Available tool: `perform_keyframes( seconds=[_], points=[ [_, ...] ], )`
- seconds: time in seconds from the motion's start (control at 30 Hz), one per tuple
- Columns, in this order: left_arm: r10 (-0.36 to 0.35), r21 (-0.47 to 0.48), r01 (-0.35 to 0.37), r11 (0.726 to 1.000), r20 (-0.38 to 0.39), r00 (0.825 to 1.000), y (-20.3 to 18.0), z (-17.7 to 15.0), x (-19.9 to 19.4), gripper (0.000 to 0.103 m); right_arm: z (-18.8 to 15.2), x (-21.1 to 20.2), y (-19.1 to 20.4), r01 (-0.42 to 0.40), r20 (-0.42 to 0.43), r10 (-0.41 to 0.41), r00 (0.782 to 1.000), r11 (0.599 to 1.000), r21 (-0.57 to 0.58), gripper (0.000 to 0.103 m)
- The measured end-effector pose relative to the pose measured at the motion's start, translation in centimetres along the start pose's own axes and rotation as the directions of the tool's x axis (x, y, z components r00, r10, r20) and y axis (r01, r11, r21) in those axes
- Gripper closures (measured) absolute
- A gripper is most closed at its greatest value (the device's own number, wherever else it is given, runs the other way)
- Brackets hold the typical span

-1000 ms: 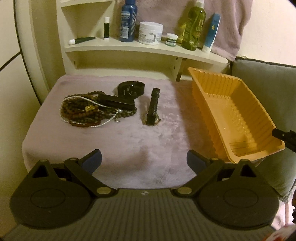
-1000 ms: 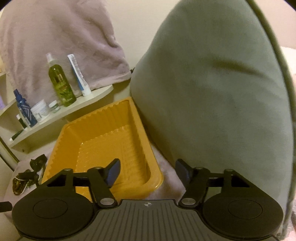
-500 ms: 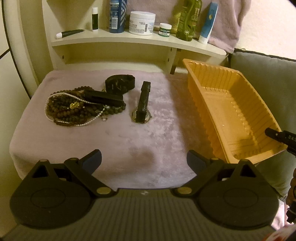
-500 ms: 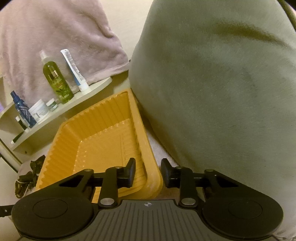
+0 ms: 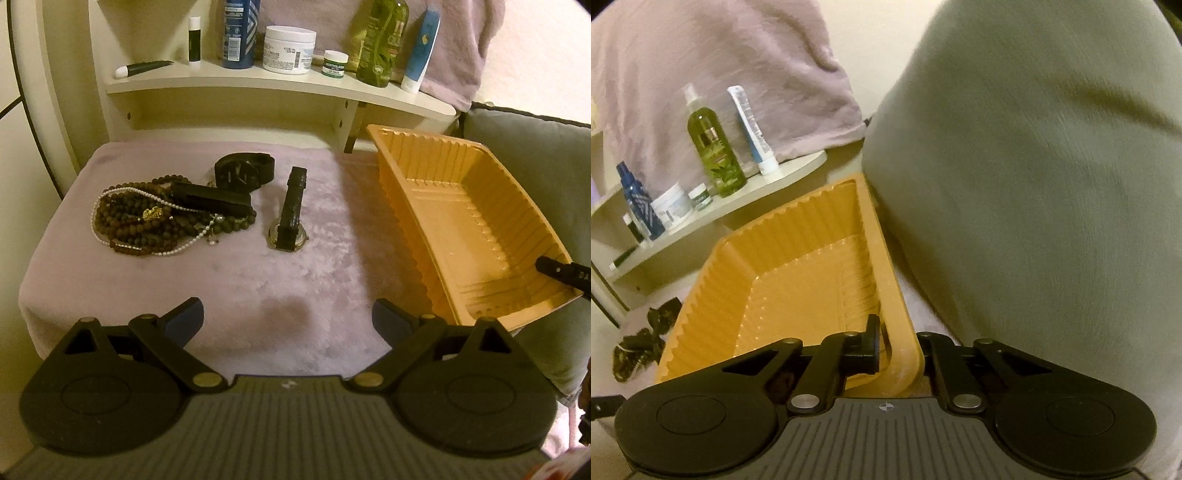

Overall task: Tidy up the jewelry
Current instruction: 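Grasp the upright black watch with the left gripper while the right gripper holds the tray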

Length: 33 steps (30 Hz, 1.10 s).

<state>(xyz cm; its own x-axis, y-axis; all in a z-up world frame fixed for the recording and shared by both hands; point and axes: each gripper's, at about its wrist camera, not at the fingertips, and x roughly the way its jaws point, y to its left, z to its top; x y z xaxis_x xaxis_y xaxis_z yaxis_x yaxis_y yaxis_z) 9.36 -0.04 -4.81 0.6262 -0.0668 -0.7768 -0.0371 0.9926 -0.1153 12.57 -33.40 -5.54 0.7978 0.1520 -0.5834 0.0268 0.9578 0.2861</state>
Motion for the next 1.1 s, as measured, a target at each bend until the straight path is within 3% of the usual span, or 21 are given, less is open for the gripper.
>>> perform_keyframes(
  seconds=[0.37,0.5,0.63,0.9,1.1],
  points=[
    [0.034,0.004,-0.034,0.999,0.086,0.996,1.7,0.6,0.9,0.013,-0.2,-2.5,3.7,0.094,0.095,-0.081,0.992,0.985,-0.146,0.097],
    [0.025,0.054,-0.032,0.998,0.123,0.992,1.6,1.2,2.1,0.026,-0.6,-2.7,4.3,0.110,0.094,-0.096,0.991,0.982,-0.154,0.097],
    [-0.002,0.098,-0.012,0.995,0.146,0.989,1.0,1.9,3.7,0.049,-0.5,-3.0,4.9,0.137,0.113,-0.118,0.987,0.974,-0.179,0.097],
    [-0.006,0.181,-0.022,0.983,0.154,0.988,-0.3,3.0,6.5,0.075,-0.4,-3.1,5.7,0.155,0.127,-0.128,0.984,0.961,-0.230,0.097],
    [-0.014,0.193,-0.015,0.981,0.152,0.988,-0.6,3.3,7.0,0.086,-0.4,-3.3,6.4,0.182,0.139,-0.150,0.979,0.949,-0.258,0.097]
  ],
)
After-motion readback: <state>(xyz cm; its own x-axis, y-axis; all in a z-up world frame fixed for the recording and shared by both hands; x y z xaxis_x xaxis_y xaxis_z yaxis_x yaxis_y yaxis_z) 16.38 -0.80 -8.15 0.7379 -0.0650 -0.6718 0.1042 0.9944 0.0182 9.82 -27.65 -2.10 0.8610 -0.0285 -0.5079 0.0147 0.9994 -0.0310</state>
